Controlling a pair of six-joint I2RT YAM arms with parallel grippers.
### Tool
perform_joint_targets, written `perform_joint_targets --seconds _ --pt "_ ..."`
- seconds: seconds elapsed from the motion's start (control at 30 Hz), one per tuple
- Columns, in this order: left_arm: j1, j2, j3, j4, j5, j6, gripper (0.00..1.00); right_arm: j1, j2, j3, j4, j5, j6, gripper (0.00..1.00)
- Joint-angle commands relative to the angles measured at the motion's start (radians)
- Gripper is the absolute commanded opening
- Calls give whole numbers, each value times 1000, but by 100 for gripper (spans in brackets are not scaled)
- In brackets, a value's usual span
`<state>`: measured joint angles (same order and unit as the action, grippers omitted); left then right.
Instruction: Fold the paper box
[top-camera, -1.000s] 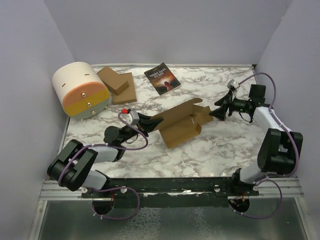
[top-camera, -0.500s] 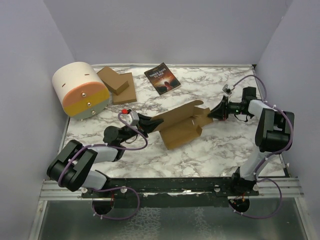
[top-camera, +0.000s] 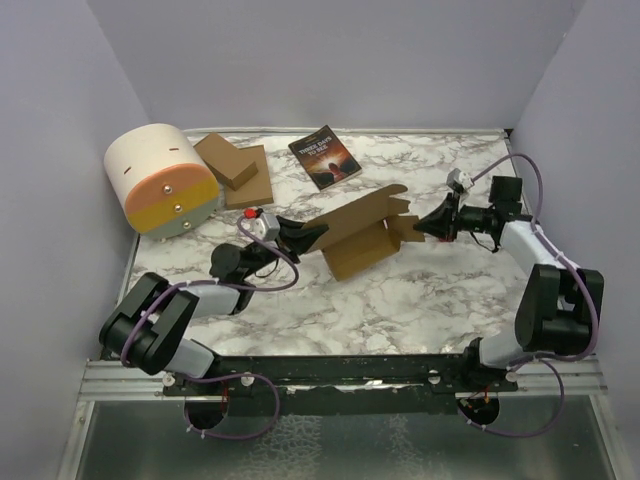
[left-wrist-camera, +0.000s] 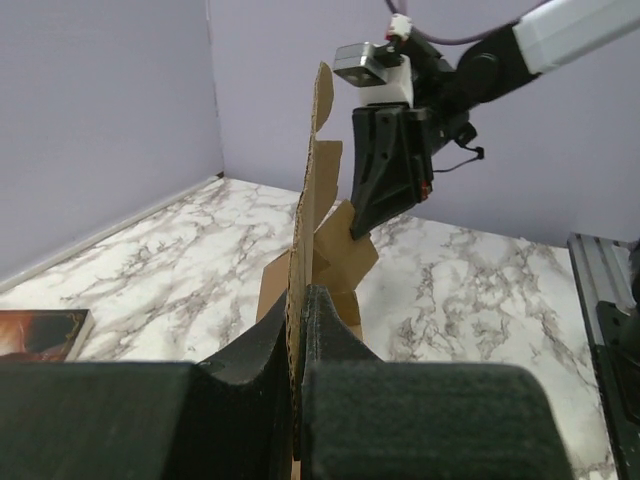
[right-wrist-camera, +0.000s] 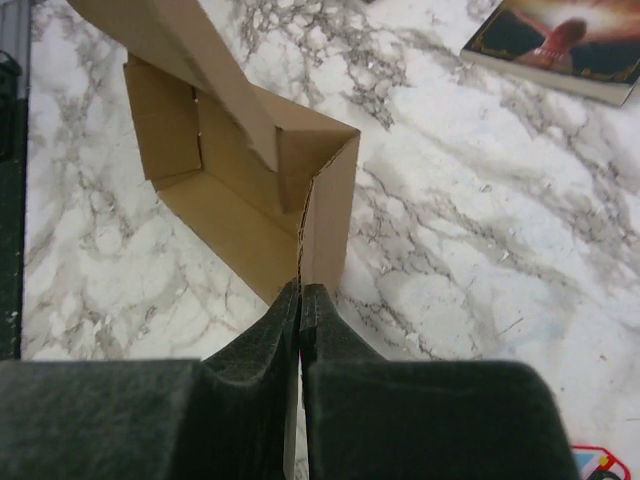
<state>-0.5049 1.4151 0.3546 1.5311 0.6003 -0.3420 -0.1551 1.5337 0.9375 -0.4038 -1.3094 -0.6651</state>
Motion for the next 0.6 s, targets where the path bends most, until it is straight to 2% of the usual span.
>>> perform_joint_targets --seconds 0.0,0.1,0.3,0.4,0.57 --pt "5 48 56 33 -37 23 0 62 -112 -128 352 100 186 1" --pt "5 86 74 40 -23 31 0 98 -153 -208 491 168 221 1" --pt "4 153 73 92 -10 35 0 153 -142 -263 553 267 256 1" --pt "4 174 55 147 3 32 0 163 -132 -267 537 262 253 4" --pt "3 179 24 181 30 46 0 163 -76 -200 399 239 216 14"
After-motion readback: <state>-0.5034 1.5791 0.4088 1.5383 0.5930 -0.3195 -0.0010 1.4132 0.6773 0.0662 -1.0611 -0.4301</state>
